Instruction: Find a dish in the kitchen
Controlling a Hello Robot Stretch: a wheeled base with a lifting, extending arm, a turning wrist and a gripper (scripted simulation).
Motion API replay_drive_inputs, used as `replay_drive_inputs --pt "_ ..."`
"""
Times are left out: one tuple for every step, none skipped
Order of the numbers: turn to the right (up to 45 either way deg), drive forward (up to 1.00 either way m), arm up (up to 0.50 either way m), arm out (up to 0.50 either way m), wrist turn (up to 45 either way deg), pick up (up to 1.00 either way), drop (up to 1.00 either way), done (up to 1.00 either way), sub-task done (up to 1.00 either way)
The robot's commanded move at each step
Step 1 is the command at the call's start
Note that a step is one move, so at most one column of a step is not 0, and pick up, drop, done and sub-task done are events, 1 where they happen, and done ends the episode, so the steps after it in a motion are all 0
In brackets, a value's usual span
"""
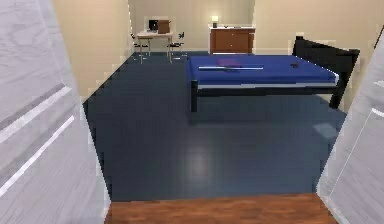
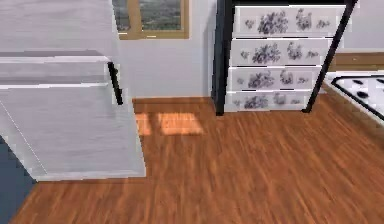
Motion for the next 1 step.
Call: replay_drive_inputs --pt "0.0 1.00 0.00 0.00 0.0 0.00 0.00 0.00 0.00"
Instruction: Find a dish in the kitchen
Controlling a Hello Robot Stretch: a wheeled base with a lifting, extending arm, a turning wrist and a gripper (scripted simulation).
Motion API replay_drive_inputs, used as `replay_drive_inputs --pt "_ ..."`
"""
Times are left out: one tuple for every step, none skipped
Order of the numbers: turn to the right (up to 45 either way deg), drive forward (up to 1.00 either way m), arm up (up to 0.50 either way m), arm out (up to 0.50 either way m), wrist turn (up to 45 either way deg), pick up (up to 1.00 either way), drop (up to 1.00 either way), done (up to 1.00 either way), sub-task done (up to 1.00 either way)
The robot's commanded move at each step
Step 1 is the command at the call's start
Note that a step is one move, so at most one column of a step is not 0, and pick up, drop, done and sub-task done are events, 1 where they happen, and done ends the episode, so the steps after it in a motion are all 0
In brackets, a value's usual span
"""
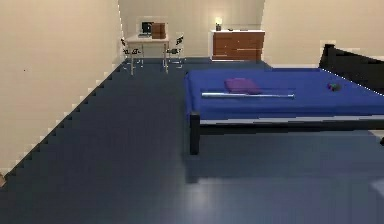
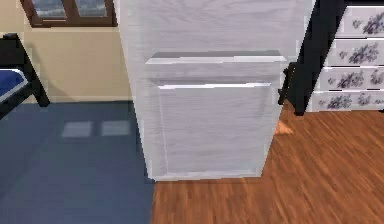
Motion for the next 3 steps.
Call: replay_drive_inputs --pt "-6.0 0.00 0.00 0.00 0.0 0.00 0.00 0.00 0.00" --pt "0.0 0.40 0.00 0.00 0.0 0.00 0.00 0.00 0.00" --pt "0.0 0.10 0.00 0.00 0.0 0.00 0.00 0.00 0.00"
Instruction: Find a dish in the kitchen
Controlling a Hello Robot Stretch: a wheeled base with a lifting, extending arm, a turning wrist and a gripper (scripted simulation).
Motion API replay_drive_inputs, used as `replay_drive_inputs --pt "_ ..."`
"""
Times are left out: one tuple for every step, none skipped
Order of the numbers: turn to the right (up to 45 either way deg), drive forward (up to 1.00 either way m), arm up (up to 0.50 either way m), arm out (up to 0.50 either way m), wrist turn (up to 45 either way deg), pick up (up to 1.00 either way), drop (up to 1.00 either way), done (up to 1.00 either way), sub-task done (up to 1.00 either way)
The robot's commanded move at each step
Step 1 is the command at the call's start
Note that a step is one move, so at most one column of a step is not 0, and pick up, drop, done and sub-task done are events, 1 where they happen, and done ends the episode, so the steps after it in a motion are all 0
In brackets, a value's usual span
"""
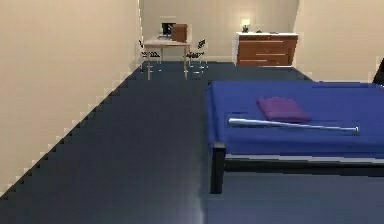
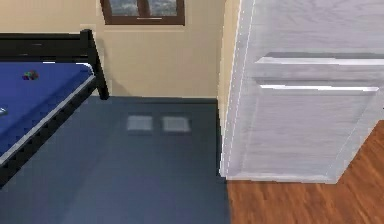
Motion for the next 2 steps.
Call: replay_drive_inputs --pt "-24.0 0.00 0.00 0.00 0.0 0.00 0.00 0.00 0.00" --pt "0.0 0.50 0.00 0.00 0.0 0.00 0.00 0.00 0.00"
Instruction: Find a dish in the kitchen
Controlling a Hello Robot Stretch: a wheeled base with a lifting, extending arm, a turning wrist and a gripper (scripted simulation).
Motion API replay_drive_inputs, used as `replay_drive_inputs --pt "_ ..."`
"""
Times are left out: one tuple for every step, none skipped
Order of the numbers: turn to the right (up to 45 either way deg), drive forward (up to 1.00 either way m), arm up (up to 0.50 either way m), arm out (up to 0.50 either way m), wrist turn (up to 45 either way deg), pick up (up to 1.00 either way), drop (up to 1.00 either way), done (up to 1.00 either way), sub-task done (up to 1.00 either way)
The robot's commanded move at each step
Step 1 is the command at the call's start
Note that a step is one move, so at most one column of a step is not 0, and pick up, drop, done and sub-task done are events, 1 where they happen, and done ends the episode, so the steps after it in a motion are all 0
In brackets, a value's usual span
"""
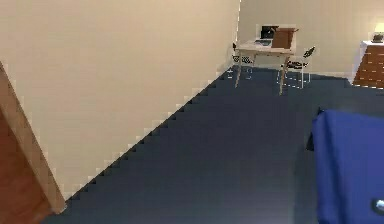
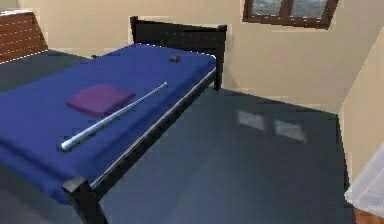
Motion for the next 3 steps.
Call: replay_drive_inputs --pt "-45.0 0.00 0.00 0.00 0.0 0.00 0.00 0.00 0.00" --pt "-15.0 0.00 0.00 0.00 0.0 0.00 0.00 0.00 0.00" --pt "0.0 1.00 0.00 0.00 0.0 0.00 0.00 0.00 0.00"
